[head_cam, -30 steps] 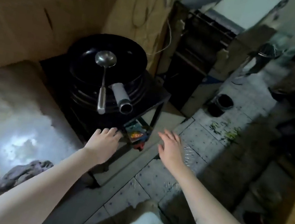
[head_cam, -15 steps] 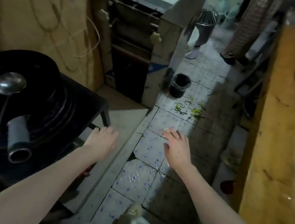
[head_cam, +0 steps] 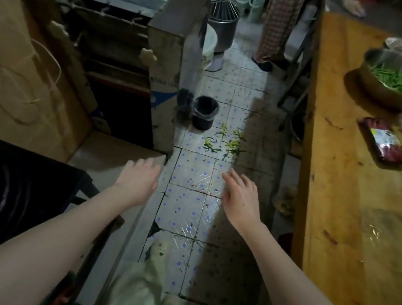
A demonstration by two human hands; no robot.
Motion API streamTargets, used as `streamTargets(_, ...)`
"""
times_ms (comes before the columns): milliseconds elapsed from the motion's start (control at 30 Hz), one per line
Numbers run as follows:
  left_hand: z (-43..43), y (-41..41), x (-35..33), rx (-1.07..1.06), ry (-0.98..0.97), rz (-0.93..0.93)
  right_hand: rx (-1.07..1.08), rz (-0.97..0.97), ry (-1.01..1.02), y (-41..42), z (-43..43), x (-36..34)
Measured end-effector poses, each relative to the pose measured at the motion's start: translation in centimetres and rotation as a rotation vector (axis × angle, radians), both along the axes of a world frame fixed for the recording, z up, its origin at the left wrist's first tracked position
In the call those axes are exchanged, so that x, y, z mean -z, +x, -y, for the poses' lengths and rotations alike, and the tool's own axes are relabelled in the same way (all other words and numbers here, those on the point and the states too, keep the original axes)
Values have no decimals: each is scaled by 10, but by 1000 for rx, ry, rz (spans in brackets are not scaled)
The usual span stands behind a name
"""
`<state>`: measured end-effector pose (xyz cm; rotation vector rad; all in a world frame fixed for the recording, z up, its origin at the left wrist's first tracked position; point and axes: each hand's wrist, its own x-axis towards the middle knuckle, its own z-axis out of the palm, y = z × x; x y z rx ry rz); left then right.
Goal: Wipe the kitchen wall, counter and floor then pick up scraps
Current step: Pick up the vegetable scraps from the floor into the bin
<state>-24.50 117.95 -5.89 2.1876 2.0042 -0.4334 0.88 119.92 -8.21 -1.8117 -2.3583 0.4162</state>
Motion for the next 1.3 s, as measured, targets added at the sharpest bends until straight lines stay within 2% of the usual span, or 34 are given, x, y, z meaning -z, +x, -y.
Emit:
streamTargets(233,-78,8,4,40,47,58,26,29,-16,-1,-56,5)
streamTargets(667,-254,0,9,138,101,94,145,13,-7,-11,-216,-7)
streamTargets(933,-340,33,26,191,22,99,196,-14,-39,16,-292,2)
streamTargets(1300,-457,78,27,106,45,178,180,25,-125,62,-424,10)
